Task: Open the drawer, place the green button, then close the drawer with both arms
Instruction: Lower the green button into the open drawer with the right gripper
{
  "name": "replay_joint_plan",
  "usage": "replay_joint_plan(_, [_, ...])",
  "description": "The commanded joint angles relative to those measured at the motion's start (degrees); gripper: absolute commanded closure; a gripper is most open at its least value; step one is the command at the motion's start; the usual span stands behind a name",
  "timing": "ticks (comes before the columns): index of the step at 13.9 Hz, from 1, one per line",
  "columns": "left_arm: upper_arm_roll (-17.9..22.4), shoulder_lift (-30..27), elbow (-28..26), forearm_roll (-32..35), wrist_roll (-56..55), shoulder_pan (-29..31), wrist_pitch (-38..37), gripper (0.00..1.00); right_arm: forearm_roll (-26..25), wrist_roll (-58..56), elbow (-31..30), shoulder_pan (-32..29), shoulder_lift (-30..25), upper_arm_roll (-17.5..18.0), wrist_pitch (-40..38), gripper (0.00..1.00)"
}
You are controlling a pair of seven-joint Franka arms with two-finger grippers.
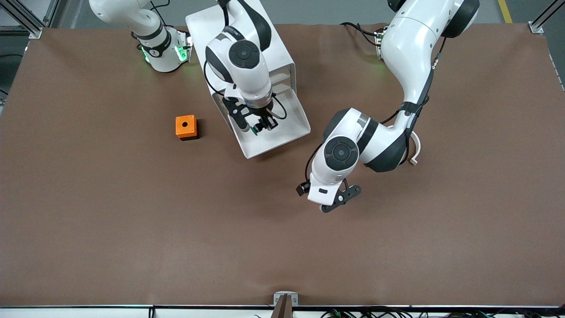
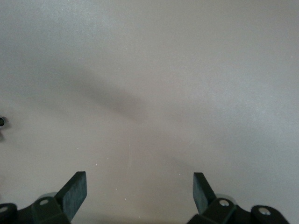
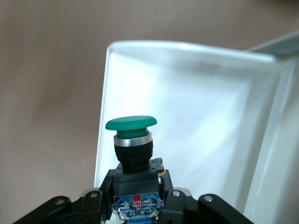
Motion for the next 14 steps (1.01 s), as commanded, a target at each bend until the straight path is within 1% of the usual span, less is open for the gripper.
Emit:
replay_joint_plan(1, [0.0,-2.1,-2.2,0.8,0.3,0.0,0.3,0.0,0.5,3.3,0.2,1.8,2.3,-0.7,2.5,1.0])
replay_joint_plan(8, [-0.1,-1.9,-2.2,0.7,0.3,-0.6,0.3,0.0,0.0,9.8,4.4,4.6,8.1,-0.7,3.3,1.0])
replay_joint_plan(14, [-0.1,-1.7,-2.2,0.7,0.3,-1.2,0.3,0.0,0.0,10.6,5.1,5.6,9.6,-0.8,3.3,1.0])
